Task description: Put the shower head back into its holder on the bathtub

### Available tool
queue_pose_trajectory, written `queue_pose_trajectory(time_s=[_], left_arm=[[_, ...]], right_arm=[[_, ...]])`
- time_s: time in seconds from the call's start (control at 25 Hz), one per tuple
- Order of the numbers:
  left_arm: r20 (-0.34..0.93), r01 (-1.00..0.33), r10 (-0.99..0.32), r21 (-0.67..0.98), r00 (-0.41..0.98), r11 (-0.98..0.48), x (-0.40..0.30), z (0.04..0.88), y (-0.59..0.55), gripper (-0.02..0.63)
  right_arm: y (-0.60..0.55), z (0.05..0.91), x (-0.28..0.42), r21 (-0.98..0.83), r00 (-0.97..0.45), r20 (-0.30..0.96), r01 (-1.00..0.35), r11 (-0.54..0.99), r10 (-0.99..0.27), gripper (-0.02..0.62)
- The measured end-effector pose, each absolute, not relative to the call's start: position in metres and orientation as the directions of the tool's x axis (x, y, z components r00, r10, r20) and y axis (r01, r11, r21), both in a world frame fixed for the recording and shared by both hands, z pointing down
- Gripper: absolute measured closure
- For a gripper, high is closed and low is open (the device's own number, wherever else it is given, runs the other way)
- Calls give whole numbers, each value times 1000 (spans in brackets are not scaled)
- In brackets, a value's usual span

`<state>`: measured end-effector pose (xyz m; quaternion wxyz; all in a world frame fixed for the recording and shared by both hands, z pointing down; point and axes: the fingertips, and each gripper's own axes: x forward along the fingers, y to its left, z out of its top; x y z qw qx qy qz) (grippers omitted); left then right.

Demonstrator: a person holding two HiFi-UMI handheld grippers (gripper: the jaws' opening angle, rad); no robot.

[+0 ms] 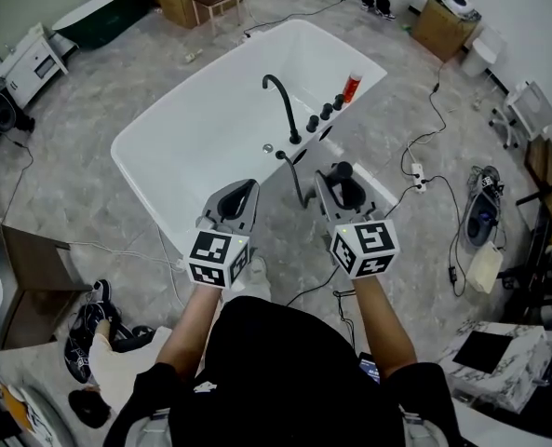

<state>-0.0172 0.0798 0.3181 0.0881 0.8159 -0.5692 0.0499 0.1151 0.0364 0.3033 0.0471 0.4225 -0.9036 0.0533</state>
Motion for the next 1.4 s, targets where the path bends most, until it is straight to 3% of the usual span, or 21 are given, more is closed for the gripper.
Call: queue_pose_trajectory(time_s=[0.84, 1.4], left_arm=[[213, -908, -884, 136, 417, -396, -118, 333, -62, 592], [282, -902, -859, 201, 427, -382, -121, 382, -101, 592]], right_arm=[[-94, 323, 21, -72, -576, 193, -816, 574, -794, 449], [-140, 358, 16, -78, -571, 252, -817, 572, -781, 449]])
